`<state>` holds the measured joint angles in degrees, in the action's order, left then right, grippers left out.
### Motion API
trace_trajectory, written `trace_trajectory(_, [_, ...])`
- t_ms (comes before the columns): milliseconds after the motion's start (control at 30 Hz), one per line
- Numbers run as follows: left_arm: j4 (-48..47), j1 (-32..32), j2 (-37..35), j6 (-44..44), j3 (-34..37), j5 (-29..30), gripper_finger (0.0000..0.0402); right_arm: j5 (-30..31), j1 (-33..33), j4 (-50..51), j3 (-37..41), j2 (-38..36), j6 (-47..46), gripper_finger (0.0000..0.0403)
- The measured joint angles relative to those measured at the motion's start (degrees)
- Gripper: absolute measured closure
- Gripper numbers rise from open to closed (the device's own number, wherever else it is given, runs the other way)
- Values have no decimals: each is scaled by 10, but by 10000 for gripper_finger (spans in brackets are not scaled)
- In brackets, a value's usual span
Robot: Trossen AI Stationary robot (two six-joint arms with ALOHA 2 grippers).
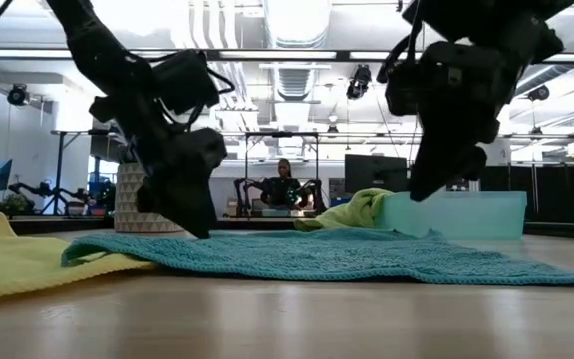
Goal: Fold microfiber towels
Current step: Fold the blue towel
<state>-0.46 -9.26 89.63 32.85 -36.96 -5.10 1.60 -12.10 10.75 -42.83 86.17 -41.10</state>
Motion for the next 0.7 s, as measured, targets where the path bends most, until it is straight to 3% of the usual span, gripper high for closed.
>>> trace_trajectory(300, [-6,21,-77,14,-8,-4,370,-20,-34,-7,0,3,11,323])
trace_trajectory(500, [-55,76,-102,14,8,-22,391,-52,-62,-11,0,58,19,324])
trace_trajectory(700, [-86,171,-85,63,33,-62,401,-95,-65,-13,-3,95,6,325])
